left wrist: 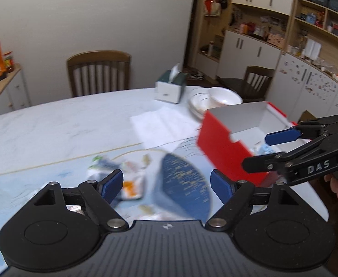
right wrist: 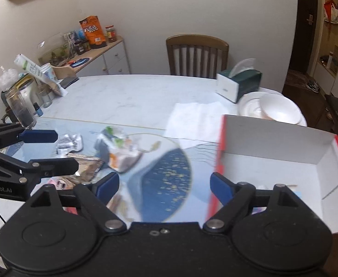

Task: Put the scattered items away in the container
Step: 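Withdraw both grippers from the box back over the cluttered table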

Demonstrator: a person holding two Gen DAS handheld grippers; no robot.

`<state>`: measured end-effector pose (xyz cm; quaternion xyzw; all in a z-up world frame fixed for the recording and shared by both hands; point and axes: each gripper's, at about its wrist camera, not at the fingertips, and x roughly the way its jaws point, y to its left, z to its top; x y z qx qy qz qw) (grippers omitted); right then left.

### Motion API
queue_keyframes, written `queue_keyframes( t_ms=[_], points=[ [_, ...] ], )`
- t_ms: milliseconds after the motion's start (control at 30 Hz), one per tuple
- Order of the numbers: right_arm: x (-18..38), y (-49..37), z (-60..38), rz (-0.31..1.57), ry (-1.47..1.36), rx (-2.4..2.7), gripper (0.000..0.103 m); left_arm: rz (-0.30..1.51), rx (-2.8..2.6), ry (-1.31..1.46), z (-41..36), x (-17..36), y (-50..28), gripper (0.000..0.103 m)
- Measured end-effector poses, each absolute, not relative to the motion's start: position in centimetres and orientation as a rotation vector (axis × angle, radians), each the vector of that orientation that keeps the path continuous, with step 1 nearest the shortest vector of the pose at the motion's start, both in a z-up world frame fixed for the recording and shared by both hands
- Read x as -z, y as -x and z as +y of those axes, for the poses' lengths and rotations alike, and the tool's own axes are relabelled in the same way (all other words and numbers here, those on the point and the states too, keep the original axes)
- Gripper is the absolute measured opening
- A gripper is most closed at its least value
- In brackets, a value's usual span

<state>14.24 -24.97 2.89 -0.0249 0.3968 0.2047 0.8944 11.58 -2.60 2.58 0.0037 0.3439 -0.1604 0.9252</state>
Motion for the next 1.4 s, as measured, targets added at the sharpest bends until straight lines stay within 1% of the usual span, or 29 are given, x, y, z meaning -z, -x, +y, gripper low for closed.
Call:
queue_keyframes(
  t_ms=[33,133,167,333,733,1000,1267,1400],
  points=[
    [-2.8,-14.1,-24.3,0.825,0.051,-0.427,0.089,0.707,0.322,0.0,-1.7,-2.3,-11.3,0.085],
    [-2.3,-13.7,-22.4,0.833,0.047,-0.421,0.091,0.725,0.305,0.019,0.9,-1.4,-10.7,0.095],
    [-2.1,-13.5,-21.8,0.837,0.043,-0.421,0.091,0.733,0.3,0.023,1.6,-1.1,-10.6,0.103],
    [-0.7,-13.1,-19.2,0.87,0.039,-0.404,0.092,0.755,0.282,0.046,4.5,0.3,-10.1,0.103],
    [3.4,-13.1,-14.9,0.914,0.067,-0.294,0.092,0.827,0.249,-0.04,9.3,5.8,-9.2,0.103],
    [6.1,-13.7,-13.0,0.944,0.096,-0.257,0.091,0.858,0.245,-0.113,9.8,9.1,-9.4,0.103],
    [7.7,-14.2,-11.7,0.969,0.129,-0.254,0.091,0.884,0.216,-0.098,10.9,10.9,-9.6,0.103],
    [8.8,-14.7,-11.3,1.003,0.127,-0.251,0.089,0.893,0.201,-0.078,11.2,11.4,-9.6,0.103]
  ],
)
